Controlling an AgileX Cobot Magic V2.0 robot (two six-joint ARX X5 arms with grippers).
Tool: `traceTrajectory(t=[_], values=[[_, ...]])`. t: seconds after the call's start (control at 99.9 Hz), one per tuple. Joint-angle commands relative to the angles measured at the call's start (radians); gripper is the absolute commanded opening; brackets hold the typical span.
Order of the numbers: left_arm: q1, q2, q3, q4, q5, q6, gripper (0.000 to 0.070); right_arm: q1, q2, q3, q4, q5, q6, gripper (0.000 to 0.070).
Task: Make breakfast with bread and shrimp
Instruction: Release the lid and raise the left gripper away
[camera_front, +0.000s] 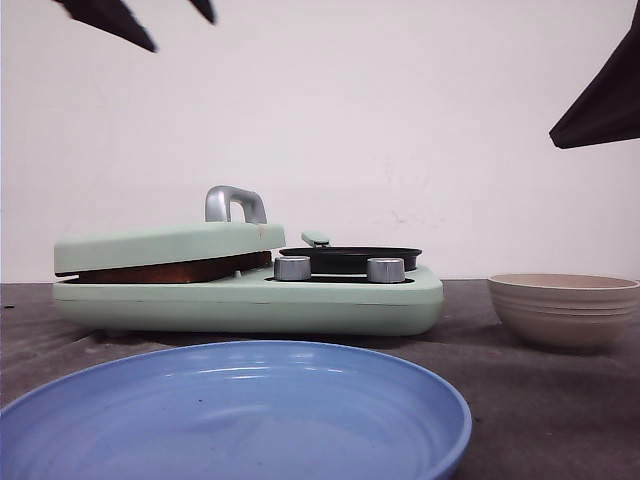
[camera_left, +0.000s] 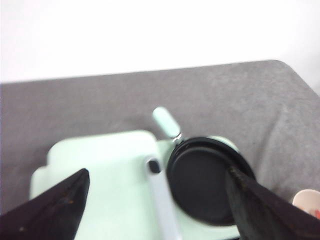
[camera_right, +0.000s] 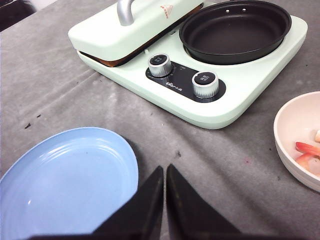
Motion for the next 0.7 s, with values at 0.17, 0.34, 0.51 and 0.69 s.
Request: traceTrajectory(t=[0.17, 0.34, 0.51, 0.69], values=[[0.055, -0.126, 0.009, -0.069, 0.155, 0.042, 0.0470, 0.004, 0.003, 0.003, 0.038, 0.053, 0.036, 0.0000], [0.055, -0.233, -0.037, -0.086, 0.232, 0.108, 0.0440, 0.004, 0.003, 0.003, 0.067, 0.077, 0.084, 0.0000], [0.055, -0.391, -0.202, 0.025, 0.258, 0.082, 0.0281, 0.004, 0.003, 0.003, 0.075, 0.086, 0.119, 0.0000], [0.055, -0.604, -0.481, 0.160, 0.253, 0.014, 0.0281, 0.003, 0.003, 0.004, 0.113, 0.091, 0.173, 0.0000]])
